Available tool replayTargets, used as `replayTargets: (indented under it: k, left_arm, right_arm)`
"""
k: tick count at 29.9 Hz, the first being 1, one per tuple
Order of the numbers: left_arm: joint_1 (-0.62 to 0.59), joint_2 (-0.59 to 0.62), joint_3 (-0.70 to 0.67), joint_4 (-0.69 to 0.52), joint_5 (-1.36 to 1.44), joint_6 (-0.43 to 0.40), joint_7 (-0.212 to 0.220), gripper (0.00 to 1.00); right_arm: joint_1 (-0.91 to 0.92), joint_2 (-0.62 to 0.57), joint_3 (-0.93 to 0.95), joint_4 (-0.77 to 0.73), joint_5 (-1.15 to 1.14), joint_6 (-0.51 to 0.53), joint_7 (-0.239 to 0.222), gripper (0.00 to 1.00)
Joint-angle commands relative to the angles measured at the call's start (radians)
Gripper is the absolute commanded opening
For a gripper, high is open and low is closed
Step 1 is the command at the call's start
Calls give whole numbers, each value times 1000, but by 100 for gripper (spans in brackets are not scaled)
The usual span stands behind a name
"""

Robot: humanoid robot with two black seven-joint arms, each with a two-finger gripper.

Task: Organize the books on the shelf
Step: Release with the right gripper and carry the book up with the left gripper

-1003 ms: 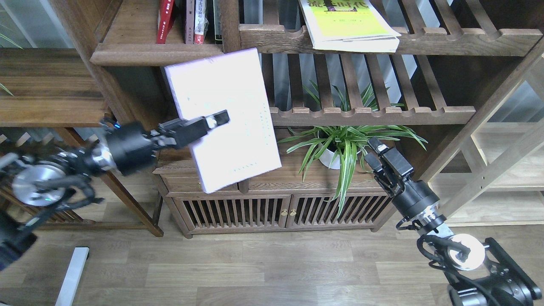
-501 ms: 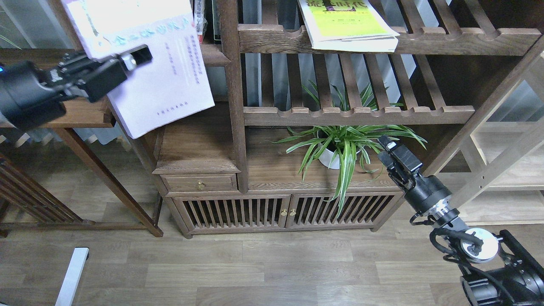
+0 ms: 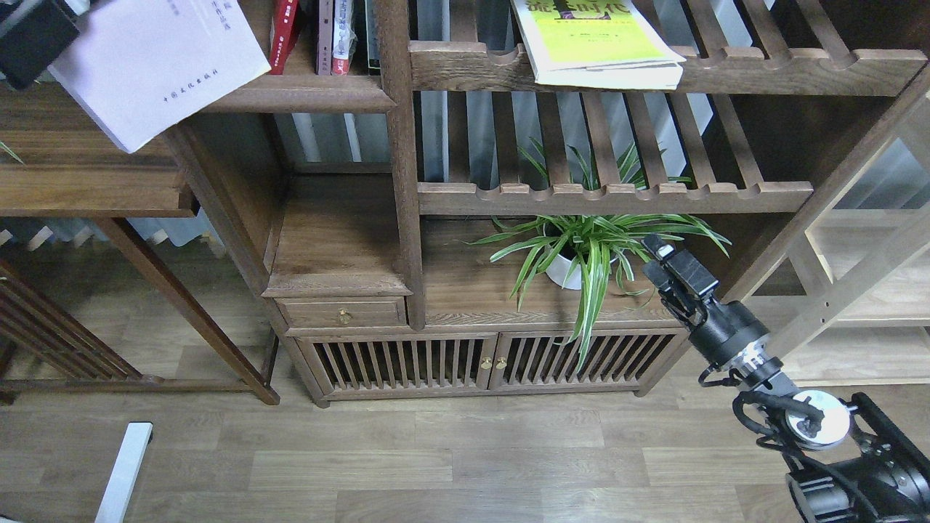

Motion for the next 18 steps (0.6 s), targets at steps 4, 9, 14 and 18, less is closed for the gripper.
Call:
replayTargets:
  k: [4, 9, 14, 18]
  left_arm:
    - [3, -9, 0, 3, 0, 180, -101, 6]
    - [7, -13, 8, 9, 0, 254, -138, 6]
    - [9, -13, 28, 16, 2, 292, -138, 5]
    - [9, -19, 43, 16, 32, 328, -138, 4]
  right_arm:
    - [-2, -1, 1, 0, -6, 0, 0, 88]
    - [-2, 3, 0, 2, -6, 0, 0, 88]
    - [-9, 8, 0, 2, -7, 0, 0, 88]
    - [-17, 10, -3, 2, -6, 0, 0, 88]
